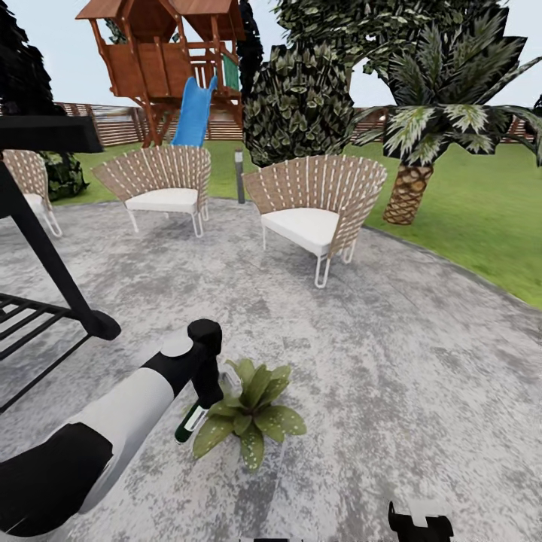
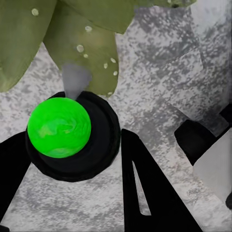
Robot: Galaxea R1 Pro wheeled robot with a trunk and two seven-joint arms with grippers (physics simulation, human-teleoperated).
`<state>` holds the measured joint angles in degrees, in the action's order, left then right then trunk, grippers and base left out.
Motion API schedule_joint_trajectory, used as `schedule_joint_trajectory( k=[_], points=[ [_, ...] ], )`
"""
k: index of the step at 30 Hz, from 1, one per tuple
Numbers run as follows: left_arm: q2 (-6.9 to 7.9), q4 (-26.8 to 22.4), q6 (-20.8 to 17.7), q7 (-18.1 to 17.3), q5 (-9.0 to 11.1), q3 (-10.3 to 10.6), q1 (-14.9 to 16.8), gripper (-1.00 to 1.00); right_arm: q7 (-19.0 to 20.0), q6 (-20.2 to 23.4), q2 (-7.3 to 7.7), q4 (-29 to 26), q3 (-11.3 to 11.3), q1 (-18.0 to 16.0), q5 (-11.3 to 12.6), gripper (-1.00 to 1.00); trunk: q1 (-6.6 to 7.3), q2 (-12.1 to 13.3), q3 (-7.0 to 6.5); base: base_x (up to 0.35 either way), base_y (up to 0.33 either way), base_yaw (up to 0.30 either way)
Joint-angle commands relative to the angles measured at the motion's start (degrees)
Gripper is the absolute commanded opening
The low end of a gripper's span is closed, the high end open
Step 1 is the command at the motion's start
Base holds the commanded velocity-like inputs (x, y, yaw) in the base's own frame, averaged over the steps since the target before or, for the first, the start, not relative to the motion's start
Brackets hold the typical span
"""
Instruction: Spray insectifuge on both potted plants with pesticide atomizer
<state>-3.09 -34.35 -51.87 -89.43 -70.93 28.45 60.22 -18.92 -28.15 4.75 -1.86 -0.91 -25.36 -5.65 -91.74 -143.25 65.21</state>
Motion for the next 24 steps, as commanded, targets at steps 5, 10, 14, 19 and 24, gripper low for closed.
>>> schedule_joint_trajectory(
  k=[5, 10, 14, 19, 24],
  points=[
    [0.30, -0.10, -0.59, -0.57, -0.52, 0.04, 0.74, -1.00, -0.50, 0.03, -0.08, 0.10, -0.13, -0.04, -0.59, 1.00, 0.01, -0.02, 0.05, 0.000, 0.000, -0.064],
    [-0.10, 0.27, -0.55, -0.57, -0.41, 0.16, 2.78, -1.00, -0.50, 0.03, 0.03, 0.17, -0.14, -0.04, -0.66, 1.00, 0.01, -0.02, 0.05, 0.000, 0.000, -0.004],
    [-0.24, 0.86, 0.42, -0.57, -0.12, 0.23, 4.45, -1.00, -0.50, 0.03, 0.08, 0.21, -0.15, -0.04, -0.76, 1.00, 0.01, -0.02, 0.05, 0.000, 0.000, 0.000],
    [-0.17, 0.95, 3.60, -0.57, -0.04, 0.16, 3.98, -1.00, -0.50, 0.03, 0.08, 0.19, -0.15, -0.04, -0.77, 1.00, 0.01, -0.02, 0.05, 0.000, 0.000, 0.000],
    [-0.36, 0.95, 3.90, -0.57, -0.06, 0.12, 3.94, -1.00, -0.50, 0.03, 0.08, 0.19, -0.15, -0.04, -0.72, 1.00, 0.01, -0.02, 0.05, 0.000, 0.013, 0.000]
  ],
)
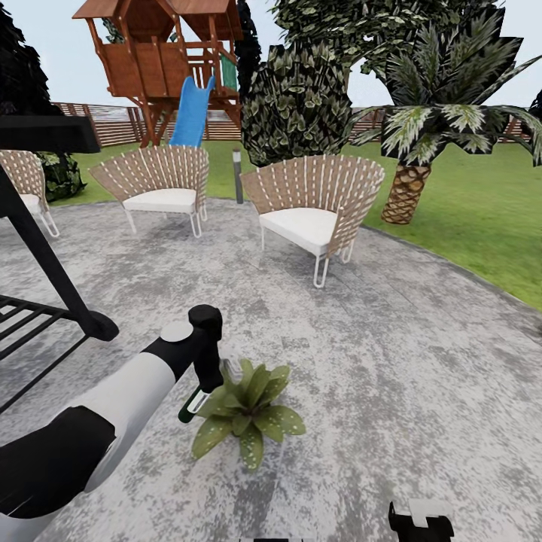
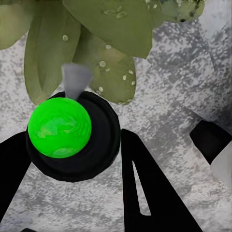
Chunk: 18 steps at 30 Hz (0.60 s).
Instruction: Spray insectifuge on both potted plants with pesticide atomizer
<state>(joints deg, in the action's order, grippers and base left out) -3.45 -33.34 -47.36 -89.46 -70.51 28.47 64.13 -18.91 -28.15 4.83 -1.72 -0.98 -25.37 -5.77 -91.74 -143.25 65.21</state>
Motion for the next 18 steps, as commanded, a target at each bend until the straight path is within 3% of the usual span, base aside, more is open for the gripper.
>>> schedule_joint_trajectory(
  k=[1, 7, 14, 18],
  points=[
    [0.01, -0.05, -0.62, -0.54, -0.45, 0.05, 0.03, -1.00, -0.53, 0.03, 0.00, 0.01, -0.06, -0.03, -0.58, 1.00, 0.01, -0.02, 0.05, 0.000, 0.153, 0.000],
    [0.01, -0.05, -0.55, -0.54, -0.58, 0.00, 0.03, -1.00, -0.52, 0.03, 0.00, -0.04, 0.01, -0.03, -0.56, 1.00, 0.01, -0.02, -0.10, -0.017, 0.283, -0.215],
    [0.01, -0.05, -0.62, -0.54, -0.43, -0.01, 0.04, -1.00, -0.52, 0.03, 0.00, -0.04, 0.01, -0.03, -0.56, 1.00, 0.01, -0.02, -0.34, -0.226, 0.241, -0.279],
    [0.02, -0.05, -0.74, -0.54, -0.36, 0.00, 0.03, -1.00, -0.52, 0.03, 0.00, -0.04, 0.01, -0.03, -0.56, 1.00, 0.01, -0.02, -0.47, -0.076, 0.312, -0.262]
  ],
)
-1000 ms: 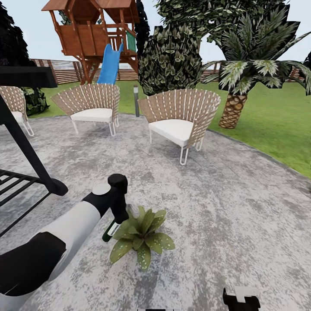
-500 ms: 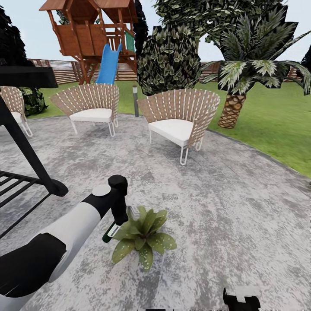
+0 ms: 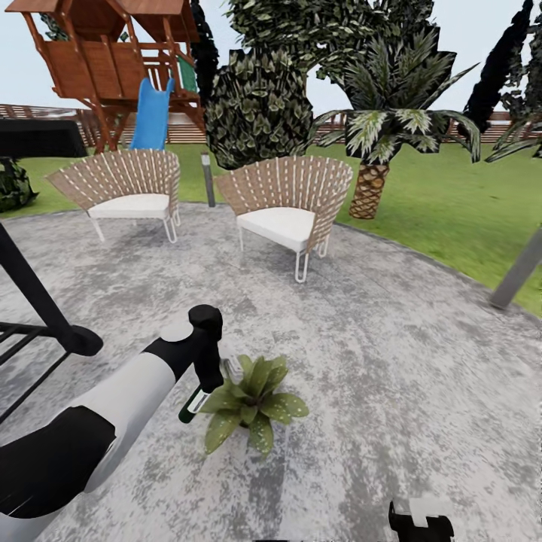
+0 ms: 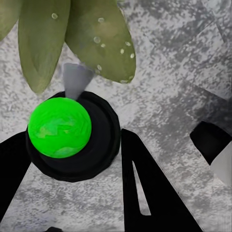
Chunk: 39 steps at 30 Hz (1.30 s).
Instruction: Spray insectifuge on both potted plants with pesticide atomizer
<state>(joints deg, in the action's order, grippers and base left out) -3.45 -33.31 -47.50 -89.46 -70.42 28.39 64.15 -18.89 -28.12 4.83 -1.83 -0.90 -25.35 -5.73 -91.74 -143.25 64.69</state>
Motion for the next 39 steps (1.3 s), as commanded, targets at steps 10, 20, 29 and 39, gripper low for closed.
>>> schedule_joint_trajectory(
  k=[10, 20, 29, 39],
  points=[
    [-0.82, -0.09, -0.63, -0.54, -0.45, 0.09, 0.01, -1.00, -0.58, 0.00, 0.01, 0.16, -0.10, -0.05, -0.60, 1.00, 0.01, -0.02, 0.02, 0.178, 0.289, -0.029],
    [0.78, -0.08, -1.00, -0.54, -0.90, -0.14, -4.69, -1.00, -0.59, 0.00, 0.00, 0.03, -0.07, -0.05, -0.52, 1.00, 0.01, -0.02, 0.02, 0.029, 0.017, -0.094],
    [1.59, -0.45, -1.18, -0.54, -0.95, -0.34, -5.35, -1.00, -0.54, 0.00, 0.00, 0.09, -0.14, -0.05, -0.60, 1.00, 0.01, -0.02, 0.02, 0.095, 0.036, -0.085],
    [1.24, -1.09, -1.32, -0.54, -1.06, 0.11, -4.88, -1.00, -0.54, 0.00, -0.01, 0.16, -0.16, -0.05, -0.60, 1.00, 0.01, -0.02, 0.02, 0.073, 0.026, 0.000]
  ],
)
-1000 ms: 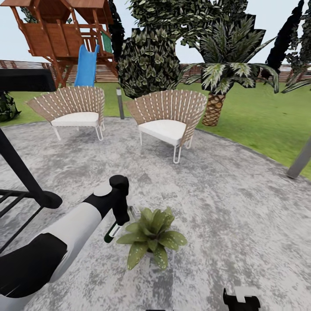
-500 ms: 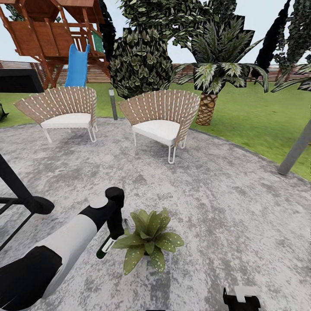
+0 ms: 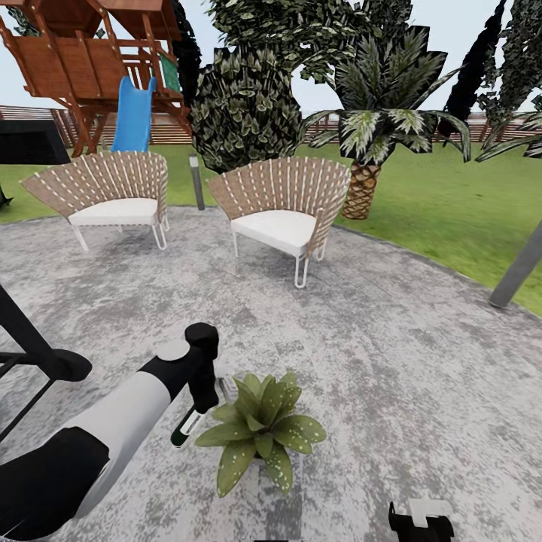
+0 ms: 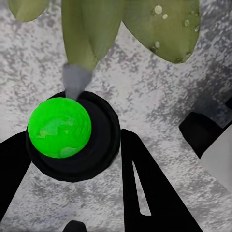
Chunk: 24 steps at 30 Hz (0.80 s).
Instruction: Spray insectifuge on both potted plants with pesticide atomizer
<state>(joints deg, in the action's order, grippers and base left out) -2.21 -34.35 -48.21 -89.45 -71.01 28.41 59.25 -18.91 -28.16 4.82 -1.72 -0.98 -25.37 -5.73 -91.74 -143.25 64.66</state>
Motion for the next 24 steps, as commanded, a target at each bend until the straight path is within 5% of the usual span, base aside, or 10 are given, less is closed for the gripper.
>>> schedule_joint_trajectory(
  k=[1, 11, 16, 24],
  points=[
    [0.16, -0.06, -0.63, -0.55, -0.51, 0.07, 0.10, -1.00, -0.51, 0.03, 0.01, 0.04, -0.08, -0.03, -0.60, 1.00, 0.01, -0.02, 0.05, 0.000, 0.000, 0.000],
    [0.05, 0.04, -0.65, -0.55, -0.57, 0.43, -0.36, -1.00, -0.51, 0.03, -0.08, 0.05, -0.15, -0.03, -0.60, 1.00, 0.01, -0.02, 0.09, 0.000, 0.000, 0.029],
    [0.32, -0.01, -0.68, -0.55, -3.12, 0.00, -0.22, -1.00, -0.51, 0.03, -0.08, -0.01, -0.11, -0.03, -0.60, 1.00, 0.01, -0.02, 0.27, 0.000, 0.000, 0.205],
    [-0.07, 0.06, -0.65, -0.55, -3.78, -0.36, -0.36, -1.00, -0.51, 0.03, -0.02, 0.05, -0.13, -0.03, -0.64, 1.00, 0.01, -0.02, 0.32, 0.183, 0.016, 0.030]
  ],
)
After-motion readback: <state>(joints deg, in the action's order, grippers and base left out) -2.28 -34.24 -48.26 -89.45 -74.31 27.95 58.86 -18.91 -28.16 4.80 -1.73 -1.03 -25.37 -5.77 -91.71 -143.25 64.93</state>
